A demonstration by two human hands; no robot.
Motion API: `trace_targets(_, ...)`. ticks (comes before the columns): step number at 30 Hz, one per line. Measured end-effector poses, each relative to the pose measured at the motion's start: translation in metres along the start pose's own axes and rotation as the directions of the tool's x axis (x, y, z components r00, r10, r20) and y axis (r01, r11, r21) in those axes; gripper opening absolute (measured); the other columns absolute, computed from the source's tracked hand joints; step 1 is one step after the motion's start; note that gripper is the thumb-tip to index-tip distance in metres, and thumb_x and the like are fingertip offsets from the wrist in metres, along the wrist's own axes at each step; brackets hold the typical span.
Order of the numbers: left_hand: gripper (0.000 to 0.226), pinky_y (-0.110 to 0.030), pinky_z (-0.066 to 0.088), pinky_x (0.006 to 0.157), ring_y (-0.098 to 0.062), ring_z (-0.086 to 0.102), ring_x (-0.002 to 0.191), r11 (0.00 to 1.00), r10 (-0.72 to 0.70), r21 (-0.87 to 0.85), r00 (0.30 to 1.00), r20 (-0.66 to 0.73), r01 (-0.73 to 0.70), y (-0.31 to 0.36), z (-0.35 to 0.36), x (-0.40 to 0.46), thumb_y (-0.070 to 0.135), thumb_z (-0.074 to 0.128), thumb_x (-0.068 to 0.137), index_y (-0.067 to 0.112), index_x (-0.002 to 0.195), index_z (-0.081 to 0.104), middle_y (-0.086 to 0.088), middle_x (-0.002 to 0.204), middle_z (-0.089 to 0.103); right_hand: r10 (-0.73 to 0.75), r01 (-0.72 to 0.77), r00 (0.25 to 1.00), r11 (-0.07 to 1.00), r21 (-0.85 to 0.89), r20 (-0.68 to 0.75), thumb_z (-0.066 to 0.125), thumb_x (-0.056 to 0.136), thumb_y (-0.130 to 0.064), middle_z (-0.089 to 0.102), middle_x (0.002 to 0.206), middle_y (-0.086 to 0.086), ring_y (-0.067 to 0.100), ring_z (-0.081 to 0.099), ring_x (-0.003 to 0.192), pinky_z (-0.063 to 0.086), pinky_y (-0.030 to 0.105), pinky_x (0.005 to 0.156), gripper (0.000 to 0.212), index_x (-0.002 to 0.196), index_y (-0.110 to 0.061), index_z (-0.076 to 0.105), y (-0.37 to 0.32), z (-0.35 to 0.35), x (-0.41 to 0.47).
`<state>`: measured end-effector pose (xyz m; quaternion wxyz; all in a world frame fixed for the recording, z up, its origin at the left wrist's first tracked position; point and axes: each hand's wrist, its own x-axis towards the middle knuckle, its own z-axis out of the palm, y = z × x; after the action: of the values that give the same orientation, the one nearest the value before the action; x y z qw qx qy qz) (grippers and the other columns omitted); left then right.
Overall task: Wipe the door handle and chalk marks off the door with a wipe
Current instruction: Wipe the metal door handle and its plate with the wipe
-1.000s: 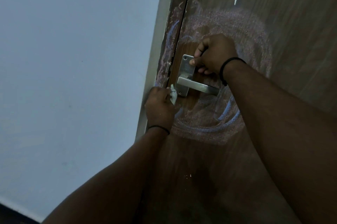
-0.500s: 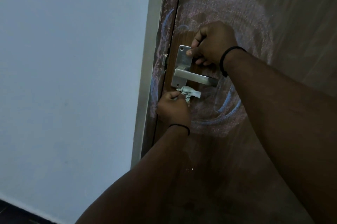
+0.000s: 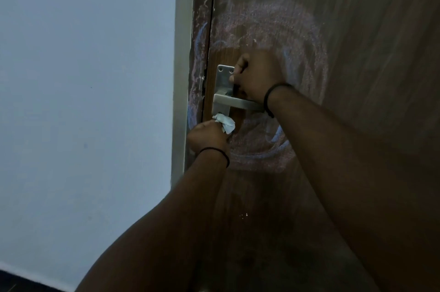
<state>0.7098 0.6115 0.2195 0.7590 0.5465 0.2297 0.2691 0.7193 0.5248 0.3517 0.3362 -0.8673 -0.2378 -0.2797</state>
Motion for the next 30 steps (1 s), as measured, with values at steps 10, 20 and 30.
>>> trace_targets(10,0.017,-0.028,0.055,0.049,-0.019,0.064,0.066,0.923,-0.284,-0.150,0.889,0.358,0.355,0.021,-0.011,-0.004,0.003,0.052,0.094,0.006,0.108,0.060,-0.012,0.090,0.067,0.307,-0.205,0.919,0.908,0.366,-0.247,0.055,0.094,-0.016,0.069,0.099,-0.002,0.009,0.064,0.090,0.051,0.021,0.074,0.019,0.108,-0.016,0.068,0.047,0.097,-0.127)
trace_targets(20,0.007,-0.027,0.054,0.043,-0.019,0.067,0.051,0.955,-0.112,0.296,0.946,0.305,0.018,0.035,-0.029,0.024,0.007,0.067,0.081,0.003,0.086,0.071,-0.010,0.069,0.073,0.518,-0.280,0.784,0.787,0.550,-0.342,0.066,0.083,-0.010,0.068,0.078,0.001,0.017,0.064,0.076,0.055,0.042,0.073,0.006,0.077,-0.011,0.068,0.039,0.121,-0.093)
trace_targets(30,0.016,-0.042,0.059,0.066,-0.028,0.071,0.068,0.844,0.248,0.420,0.936,0.250,-0.335,0.033,-0.031,0.022,0.014,0.060,0.076,0.009,0.065,0.071,-0.009,0.066,0.072,0.620,-0.250,0.663,0.712,0.656,-0.419,0.071,0.083,-0.018,0.073,0.089,0.005,0.013,0.065,0.082,0.052,0.025,0.073,0.013,0.092,-0.010,0.070,0.029,0.111,-0.070)
